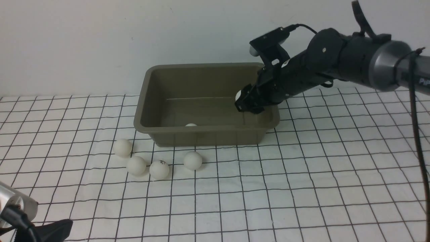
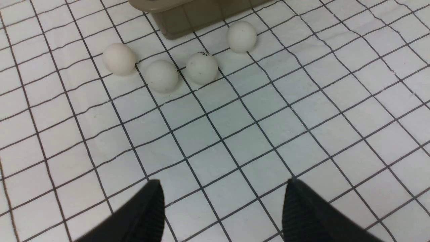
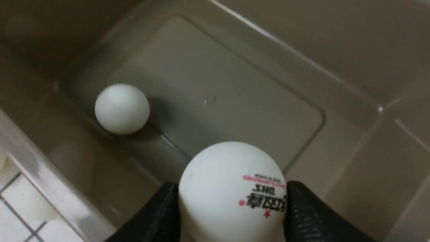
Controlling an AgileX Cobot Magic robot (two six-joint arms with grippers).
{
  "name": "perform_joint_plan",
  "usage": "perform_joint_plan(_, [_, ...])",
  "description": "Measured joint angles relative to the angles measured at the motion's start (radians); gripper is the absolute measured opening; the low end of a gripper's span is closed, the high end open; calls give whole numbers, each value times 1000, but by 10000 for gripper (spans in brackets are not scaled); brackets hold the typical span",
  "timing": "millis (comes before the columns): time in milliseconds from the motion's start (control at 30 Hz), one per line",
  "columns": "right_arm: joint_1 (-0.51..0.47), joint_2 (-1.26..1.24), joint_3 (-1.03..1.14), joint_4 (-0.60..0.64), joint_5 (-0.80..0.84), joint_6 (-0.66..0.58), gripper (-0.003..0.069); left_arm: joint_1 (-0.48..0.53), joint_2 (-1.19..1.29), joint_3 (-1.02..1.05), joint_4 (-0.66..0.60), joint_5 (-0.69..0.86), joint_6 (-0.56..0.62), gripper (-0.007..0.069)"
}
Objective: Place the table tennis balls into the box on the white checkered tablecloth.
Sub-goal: 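Release the ping pong ball into the bin and lift the gripper away, then reach for and grasp a ping pong ball on the table beside the basket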
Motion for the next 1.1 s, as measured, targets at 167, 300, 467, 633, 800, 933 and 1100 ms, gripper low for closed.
perform_joint_plan(167, [-14,2,-7,31,8,-58,408,0,0,0,0,0,0,426])
perform_joint_plan(300, [-17,-9,-15,20,-5,-66,514,0,0,0,-1,0,0,426])
perform_joint_plan(467, [-44,-151,-16,-10,-40,-47,517,0,0,0,-2,0,0,426])
perform_joint_plan(633, [-116,-309,-19,-58,-45,23,507,0,0,0,-2,-2,0,426])
perform_joint_plan(800, [-229,-462,-24,-144,-7,108,505,0,0,0,-27,-6,0,426])
perform_joint_plan(933, [-324,-568,-24,-209,91,164,504,0,0,0,-83,-21,5,426])
perform_joint_plan(1100, [-351,-663,-24,-222,220,186,504,0,3,0,-103,-31,17,426])
